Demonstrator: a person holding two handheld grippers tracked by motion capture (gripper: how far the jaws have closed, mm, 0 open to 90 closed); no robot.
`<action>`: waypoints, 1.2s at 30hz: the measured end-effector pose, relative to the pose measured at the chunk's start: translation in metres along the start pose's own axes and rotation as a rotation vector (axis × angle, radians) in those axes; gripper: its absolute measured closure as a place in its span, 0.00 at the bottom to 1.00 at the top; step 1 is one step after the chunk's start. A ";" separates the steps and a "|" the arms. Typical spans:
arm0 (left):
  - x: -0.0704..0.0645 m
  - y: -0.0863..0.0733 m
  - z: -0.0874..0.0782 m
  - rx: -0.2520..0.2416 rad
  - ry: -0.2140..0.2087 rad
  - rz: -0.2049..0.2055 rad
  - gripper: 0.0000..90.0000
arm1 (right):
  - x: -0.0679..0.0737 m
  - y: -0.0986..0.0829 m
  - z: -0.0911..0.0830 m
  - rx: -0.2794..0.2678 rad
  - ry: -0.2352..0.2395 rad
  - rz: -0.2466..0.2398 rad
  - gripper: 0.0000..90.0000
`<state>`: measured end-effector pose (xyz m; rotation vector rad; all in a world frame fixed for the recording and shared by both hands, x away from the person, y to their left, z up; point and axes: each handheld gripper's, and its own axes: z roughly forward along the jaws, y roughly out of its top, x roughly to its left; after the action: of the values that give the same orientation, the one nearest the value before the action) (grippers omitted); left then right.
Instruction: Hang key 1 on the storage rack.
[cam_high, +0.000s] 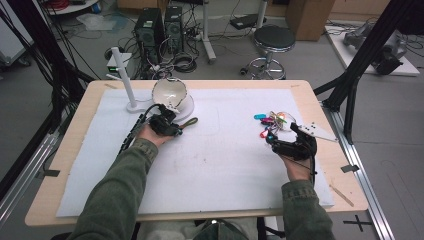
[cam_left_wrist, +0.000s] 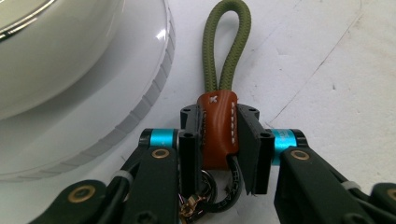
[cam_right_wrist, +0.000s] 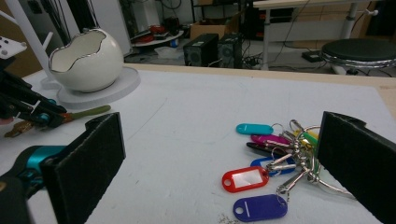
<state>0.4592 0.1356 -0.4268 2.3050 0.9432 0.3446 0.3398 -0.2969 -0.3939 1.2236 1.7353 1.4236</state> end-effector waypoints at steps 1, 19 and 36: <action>0.001 0.000 0.000 -0.002 -0.007 -0.011 0.82 | 0.000 0.000 0.000 0.000 0.000 0.000 0.01; 0.002 0.000 -0.028 -0.017 -0.049 -0.037 0.85 | 0.001 0.000 -0.001 0.002 -0.004 0.003 0.01; 0.003 -0.001 -0.062 -0.034 -0.056 -0.025 0.85 | 0.002 0.000 0.000 0.004 -0.006 0.002 0.01</action>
<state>0.4335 0.1658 -0.3794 2.2583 0.9312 0.2818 0.3387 -0.2956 -0.3936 1.2307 1.7342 1.4166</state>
